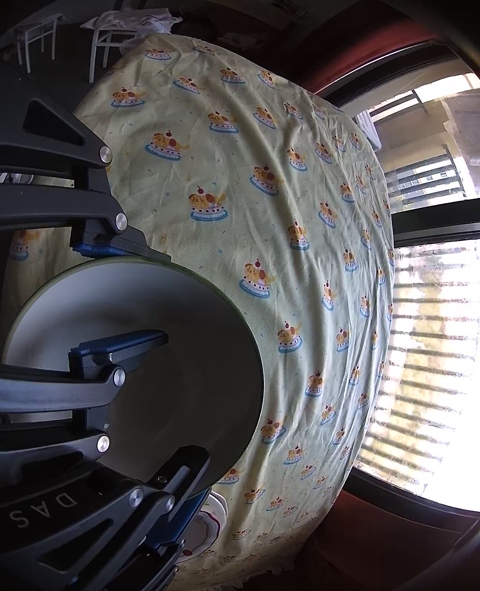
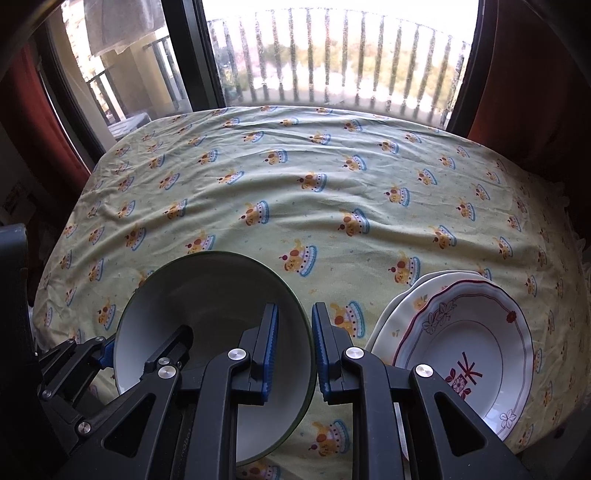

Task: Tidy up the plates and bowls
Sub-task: 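Lower the bowl into the other white bowls and open both grippers, then grip the rim of the nested bowl stack with both grippers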

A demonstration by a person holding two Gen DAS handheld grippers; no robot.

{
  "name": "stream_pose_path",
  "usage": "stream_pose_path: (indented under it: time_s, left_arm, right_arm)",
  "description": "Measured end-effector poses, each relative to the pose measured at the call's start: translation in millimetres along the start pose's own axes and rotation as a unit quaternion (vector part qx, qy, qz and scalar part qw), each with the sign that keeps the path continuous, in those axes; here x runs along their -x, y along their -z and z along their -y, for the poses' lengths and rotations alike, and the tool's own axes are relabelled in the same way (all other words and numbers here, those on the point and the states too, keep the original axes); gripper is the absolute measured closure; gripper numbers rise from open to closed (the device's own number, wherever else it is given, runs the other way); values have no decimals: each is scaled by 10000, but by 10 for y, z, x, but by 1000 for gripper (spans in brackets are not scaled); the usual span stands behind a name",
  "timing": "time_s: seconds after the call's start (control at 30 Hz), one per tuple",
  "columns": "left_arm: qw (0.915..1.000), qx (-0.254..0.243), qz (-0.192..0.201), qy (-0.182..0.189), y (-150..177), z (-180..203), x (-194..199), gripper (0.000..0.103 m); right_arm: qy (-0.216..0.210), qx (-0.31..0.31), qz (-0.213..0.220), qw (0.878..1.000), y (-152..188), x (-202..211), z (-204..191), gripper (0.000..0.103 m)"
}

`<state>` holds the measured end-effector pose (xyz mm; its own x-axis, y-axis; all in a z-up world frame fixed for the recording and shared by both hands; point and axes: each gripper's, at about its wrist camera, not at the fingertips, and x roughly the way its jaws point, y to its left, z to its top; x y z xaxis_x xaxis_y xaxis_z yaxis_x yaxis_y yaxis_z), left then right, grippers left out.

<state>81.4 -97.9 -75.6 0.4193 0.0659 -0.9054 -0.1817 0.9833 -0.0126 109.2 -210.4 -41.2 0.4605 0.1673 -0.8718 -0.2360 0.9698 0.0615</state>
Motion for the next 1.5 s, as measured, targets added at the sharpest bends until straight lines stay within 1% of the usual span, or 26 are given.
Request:
stream_pose_path:
  time_s: [0.1,0.17,0.2,0.27,0.3,0.37,0.5,0.57,0.7,0.83,1.0,1.07,1.2,1.3,1.33,1.5]
  left_arm:
    - [9999,-30,-39,149,5,2,15,62]
    - [9997,-125,-91,197,3,17,22,56]
    - [9995,-164,-104,234,-6,26,31,54]
    - [9990,-212,-63,383,-37,32,65,43]
    - [9987,-251,-3,439,-57,31,88,40]
    - [9980,-332,116,523,-101,28,128,27]
    - [9956,-391,83,846,-159,-45,86,22]
    - [9946,-432,-27,943,-191,-85,39,20]
    - [9910,-504,-246,1219,-238,-181,-47,17]
    - [9858,-530,-515,1508,-246,-283,-184,17]
    - [9771,-595,-849,1856,-228,-318,-382,22]
    - [9732,-654,-957,1984,-229,-302,-438,26]
    - [9656,-751,-1098,2235,-235,-262,-511,31]
    - [9603,-815,-1204,2381,-245,-226,-540,40]
    - [9591,-837,-1249,2398,-252,-213,-557,45]
    - [9543,-985,-1316,2497,-290,-153,-572,49]
  right_arm:
    - [-22,-49,8,10000,9,4,-3,76]
    - [-145,-123,-100,9998,19,-8,9,65]
    - [-172,-153,-163,9996,27,-11,13,62]
    - [-125,-193,-230,9995,21,15,27,52]
    - [-113,-205,-221,9995,9,43,31,49]
    - [-51,-211,-161,9996,-29,92,33,37]
    - [100,-248,-117,9996,-95,135,-3,33]
    - [161,-271,-147,9994,-112,130,-26,32]
    - [210,-512,-301,9980,-131,88,-52,32]
    - [253,-764,-423,9959,-123,30,-98,32]
    - [382,-1019,-641,9920,-83,-99,-147,32]
    - [447,-1122,-723,9901,-60,-145,-151,32]
    - [600,-1322,-848,9858,-33,-196,-125,32]
    - [646,-1454,-925,9829,-22,-214,-95,32]
    - [643,-1480,-953,9823,-18,-219,-86,32]
    - [581,-1664,-966,9796,-4,-245,-17,32]
